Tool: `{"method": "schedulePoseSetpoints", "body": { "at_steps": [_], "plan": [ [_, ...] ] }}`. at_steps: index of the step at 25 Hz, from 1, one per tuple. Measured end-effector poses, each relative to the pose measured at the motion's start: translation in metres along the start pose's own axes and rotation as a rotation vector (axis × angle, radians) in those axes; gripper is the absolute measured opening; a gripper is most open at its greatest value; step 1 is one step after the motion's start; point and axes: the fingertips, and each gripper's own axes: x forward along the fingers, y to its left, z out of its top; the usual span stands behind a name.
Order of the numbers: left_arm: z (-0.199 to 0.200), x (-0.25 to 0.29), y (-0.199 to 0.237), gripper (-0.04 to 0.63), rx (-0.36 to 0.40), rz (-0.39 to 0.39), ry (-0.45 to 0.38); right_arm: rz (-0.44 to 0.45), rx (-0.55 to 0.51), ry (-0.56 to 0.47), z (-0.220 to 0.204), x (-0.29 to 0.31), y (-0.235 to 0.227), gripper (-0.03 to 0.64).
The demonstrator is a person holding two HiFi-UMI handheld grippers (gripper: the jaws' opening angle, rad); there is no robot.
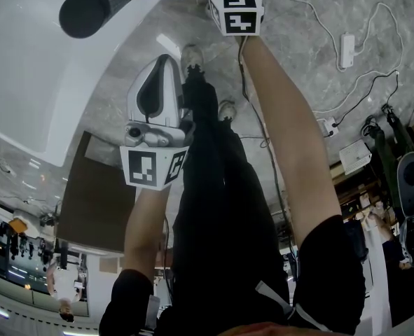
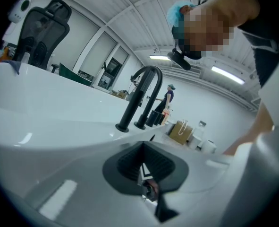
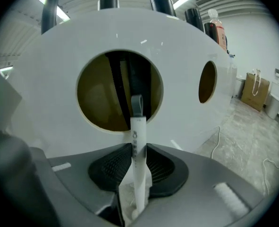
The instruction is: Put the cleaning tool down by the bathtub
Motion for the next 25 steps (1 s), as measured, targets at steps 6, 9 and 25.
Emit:
{"method": "schedulePoseSetpoints", "body": {
  "at_steps": [6,9,25],
  "plan": [
    [0.004,-0.001,0.001,0.008,0.001,-0.006,-0.006,-0.007,0.019,0.044,-0.023,-0.006,-0.003,0.129],
    [0.002,-0.003,0.003,0.006,-0.001,-0.001,-0.004,-0.001,0.017,0.049,-0.029,-0.009,0.001,0.135],
    [0.017,-0.015,-0.015,0.008,0.008,-0.018,-0.035,-0.013,0.035,0.046,-0.030,-0.053,0.002,0.140]
  ]
}}
